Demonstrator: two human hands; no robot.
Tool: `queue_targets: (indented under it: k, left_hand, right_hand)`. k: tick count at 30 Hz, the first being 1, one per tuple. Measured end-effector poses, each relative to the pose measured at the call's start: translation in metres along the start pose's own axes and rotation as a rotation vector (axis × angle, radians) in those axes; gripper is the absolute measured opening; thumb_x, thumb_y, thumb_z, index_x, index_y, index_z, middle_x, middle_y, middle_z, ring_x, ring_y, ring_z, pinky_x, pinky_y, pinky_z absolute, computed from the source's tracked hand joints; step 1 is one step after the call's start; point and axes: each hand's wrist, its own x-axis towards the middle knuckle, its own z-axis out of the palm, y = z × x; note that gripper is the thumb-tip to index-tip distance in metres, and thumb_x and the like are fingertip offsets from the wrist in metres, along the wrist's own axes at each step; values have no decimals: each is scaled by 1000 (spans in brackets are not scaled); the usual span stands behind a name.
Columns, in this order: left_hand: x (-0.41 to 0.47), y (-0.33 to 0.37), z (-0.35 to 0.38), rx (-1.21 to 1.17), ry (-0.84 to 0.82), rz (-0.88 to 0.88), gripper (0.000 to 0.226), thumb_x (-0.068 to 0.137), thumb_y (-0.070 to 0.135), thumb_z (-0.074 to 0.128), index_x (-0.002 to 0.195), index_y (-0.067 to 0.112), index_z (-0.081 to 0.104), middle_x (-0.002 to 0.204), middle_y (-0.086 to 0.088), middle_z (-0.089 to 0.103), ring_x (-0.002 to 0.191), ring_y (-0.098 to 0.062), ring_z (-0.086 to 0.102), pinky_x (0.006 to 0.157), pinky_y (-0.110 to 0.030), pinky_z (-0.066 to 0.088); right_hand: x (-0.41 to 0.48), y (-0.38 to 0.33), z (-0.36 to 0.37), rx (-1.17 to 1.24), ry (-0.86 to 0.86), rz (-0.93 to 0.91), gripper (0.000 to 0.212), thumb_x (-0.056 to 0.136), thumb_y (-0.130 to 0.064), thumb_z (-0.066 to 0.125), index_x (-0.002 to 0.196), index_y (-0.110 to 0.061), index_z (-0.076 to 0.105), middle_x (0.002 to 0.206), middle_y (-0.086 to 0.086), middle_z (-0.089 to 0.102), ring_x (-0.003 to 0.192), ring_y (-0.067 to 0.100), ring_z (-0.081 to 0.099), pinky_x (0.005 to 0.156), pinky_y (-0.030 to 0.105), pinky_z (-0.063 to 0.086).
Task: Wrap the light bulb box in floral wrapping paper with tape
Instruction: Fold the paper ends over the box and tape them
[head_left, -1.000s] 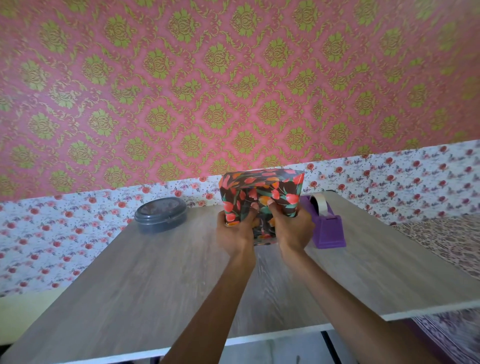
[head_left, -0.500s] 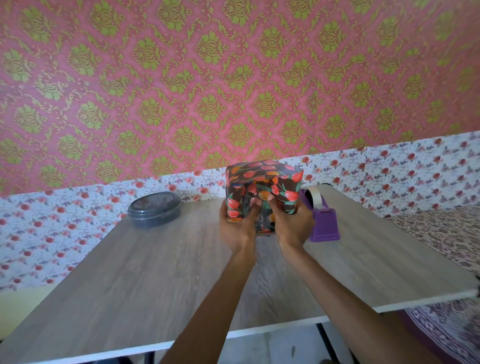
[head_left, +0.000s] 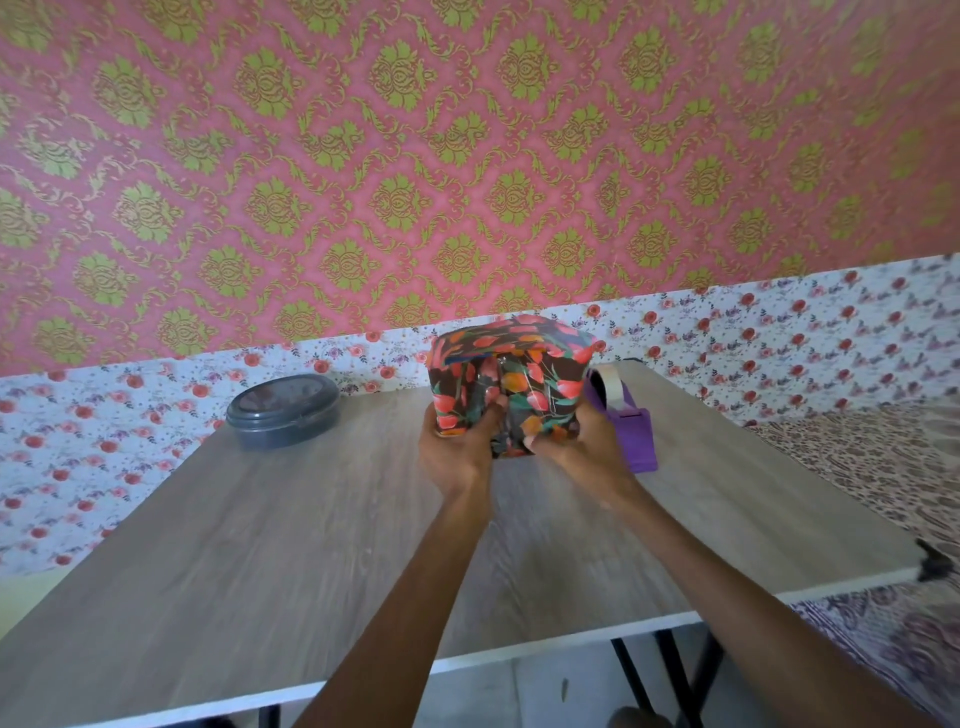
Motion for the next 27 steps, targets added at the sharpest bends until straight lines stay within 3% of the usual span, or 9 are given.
queue_targets:
  k: [4, 7, 11, 13, 16, 20, 22, 24, 27]
  left_hand:
    - [-1, 1, 8, 7, 1, 15, 37, 62, 30, 92, 86, 36, 65, 76, 21, 68, 70, 6, 66, 60, -17, 53]
    - [-4, -2, 13, 7, 2, 46, 35, 63, 30, 92, 82, 38, 64, 76, 20, 69, 68, 10, 65, 56, -9, 48]
    - [-4, -7, 13, 4, 23, 47, 40, 62, 34, 92, 93, 34, 67, 84, 17, 71, 75, 8, 67, 66, -16, 54]
    - [1, -6, 10, -6, 44, 24, 46, 60, 36, 92, 99, 31, 68, 88, 16, 72, 82, 0, 69, 74, -26, 58]
    - [5, -4, 6, 1, 57, 26, 46, 59, 36, 93, 95, 34, 65, 84, 18, 69, 80, 0, 67, 74, -26, 57]
    - [0, -5, 7, -3, 27, 45, 45, 61, 32, 93, 96, 33, 65, 86, 16, 71, 78, 1, 68, 65, -17, 54]
    - [-2, -7, 9, -2, 31, 60, 46, 60, 32, 93, 98, 30, 67, 88, 13, 73, 77, 3, 68, 62, -15, 53]
    - [-3, -8, 9, -10, 37, 72, 44, 61, 29, 93, 96, 32, 66, 88, 12, 72, 74, 5, 68, 59, -13, 51]
    - [-3, -10, 10, -28, 10, 79, 39, 63, 21, 92, 87, 35, 64, 82, 16, 72, 72, 5, 68, 57, -13, 51]
  right_hand:
    - [6, 9, -33, -28, -160, 10, 65, 77, 2, 78, 134, -18, 51, 112, -4, 70, 97, 0, 67, 86, 22, 55]
    - [9, 10, -33, -35, -31, -36, 48, 79, -10, 80, 123, -12, 62, 107, -3, 73, 94, -1, 68, 87, 23, 56]
    - [11, 9, -23, -49, 111, -76, 40, 77, -23, 83, 113, -20, 68, 98, -12, 73, 90, 2, 69, 75, 15, 54]
    - [7, 7, -28, 54, -73, -62, 41, 79, -24, 81, 116, -29, 64, 105, -17, 72, 99, 0, 67, 78, 11, 51]
    - [0, 12, -44, 83, -258, -64, 38, 81, -42, 76, 115, -37, 60, 110, -24, 69, 105, -3, 63, 84, 10, 48]
    - [19, 42, -69, -559, 198, -186, 27, 89, -33, 65, 111, -17, 70, 106, 0, 71, 96, 17, 66, 76, 34, 57]
    - [34, 46, -82, -799, 341, -44, 23, 93, -25, 58, 109, -12, 69, 110, 10, 66, 97, 28, 62, 75, 37, 53]
    - [50, 45, -89, -869, 265, 198, 29, 98, -33, 49, 94, -9, 66, 105, 17, 60, 90, 33, 60, 73, 37, 48]
    - [69, 35, -92, -480, 161, 578, 36, 97, -44, 49, 90, -9, 58, 96, 13, 60, 77, 26, 59, 64, 35, 52]
